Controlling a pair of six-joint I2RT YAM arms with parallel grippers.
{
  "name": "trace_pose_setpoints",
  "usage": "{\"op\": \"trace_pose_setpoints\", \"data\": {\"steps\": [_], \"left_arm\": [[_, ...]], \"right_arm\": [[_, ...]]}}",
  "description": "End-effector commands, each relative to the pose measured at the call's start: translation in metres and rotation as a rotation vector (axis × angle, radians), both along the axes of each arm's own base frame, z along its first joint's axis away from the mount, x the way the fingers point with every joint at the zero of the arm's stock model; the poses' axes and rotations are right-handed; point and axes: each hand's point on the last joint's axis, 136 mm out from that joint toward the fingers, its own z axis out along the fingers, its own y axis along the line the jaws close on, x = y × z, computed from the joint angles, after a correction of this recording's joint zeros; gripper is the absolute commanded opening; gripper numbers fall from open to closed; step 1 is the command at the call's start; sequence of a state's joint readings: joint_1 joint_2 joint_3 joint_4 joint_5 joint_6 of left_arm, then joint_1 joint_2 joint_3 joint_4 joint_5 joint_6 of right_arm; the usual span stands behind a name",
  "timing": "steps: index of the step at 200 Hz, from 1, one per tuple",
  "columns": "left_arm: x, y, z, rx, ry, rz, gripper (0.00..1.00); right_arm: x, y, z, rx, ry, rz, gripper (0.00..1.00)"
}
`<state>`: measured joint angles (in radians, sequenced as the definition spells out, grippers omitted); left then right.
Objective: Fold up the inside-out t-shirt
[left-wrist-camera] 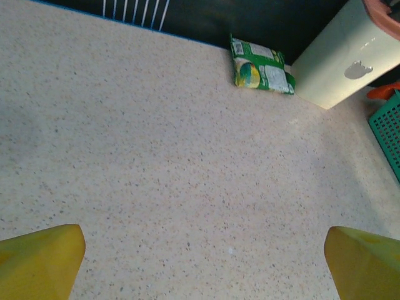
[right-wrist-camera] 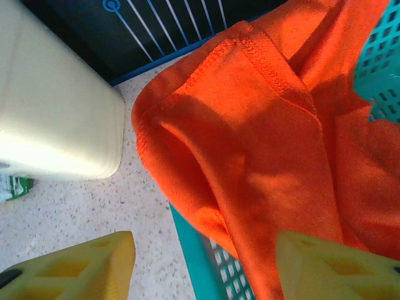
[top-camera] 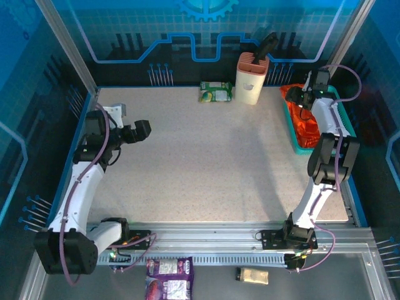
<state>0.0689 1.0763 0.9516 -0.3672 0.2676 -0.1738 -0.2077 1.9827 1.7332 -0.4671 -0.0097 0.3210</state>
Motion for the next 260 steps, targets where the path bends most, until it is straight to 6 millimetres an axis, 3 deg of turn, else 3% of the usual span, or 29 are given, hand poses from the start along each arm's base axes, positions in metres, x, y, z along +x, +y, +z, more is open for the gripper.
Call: {"op": "trace_pose_setpoints", "data": {"steps": [1, 42, 75, 103, 126, 156, 190, 223, 260], "left_arm": [[0.000, -0.009, -0.008, -0.002, 0.004, -0.062, 0.99], [-0.002, -0.006, -0.022, 0.024, 0.032, -0.058, 0.99], [-0.006, -0.003, -0.035, 0.046, 0.079, -0.050, 0.99], [-0.011, 0.001, -0.041, 0.070, 0.095, -0.040, 0.99], [-0.011, 0.003, -0.041, 0.080, 0.095, -0.030, 0.99], [-0.010, 0.002, -0.036, 0.079, 0.079, -0.036, 0.99], [-0.014, 0.000, -0.026, 0.073, 0.060, -0.039, 0.99], [-0.026, -0.003, -0.002, 0.057, 0.006, -0.041, 0.99], [-0.039, -0.011, 0.031, -0.013, -0.075, -0.036, 0.99]], "right_arm": [[0.013, -0.003, -0.016, 0.046, 0.037, 0.001, 0.58], [0.040, -0.006, -0.037, 0.072, 0.049, 0.002, 0.46], [0.049, -0.007, -0.048, 0.082, 0.043, 0.001, 0.28], [0.052, -0.007, -0.049, 0.084, 0.033, -0.003, 0.15], [0.052, -0.009, -0.038, 0.058, 0.010, -0.011, 0.06], [0.046, -0.010, -0.003, 0.010, -0.044, -0.027, 0.00], [0.028, 0.002, 0.060, -0.025, -0.135, -0.020, 0.00], [-0.002, 0.026, 0.127, -0.059, -0.233, 0.006, 0.00], [-0.051, 0.068, 0.199, -0.061, -0.336, 0.092, 0.00]]}}
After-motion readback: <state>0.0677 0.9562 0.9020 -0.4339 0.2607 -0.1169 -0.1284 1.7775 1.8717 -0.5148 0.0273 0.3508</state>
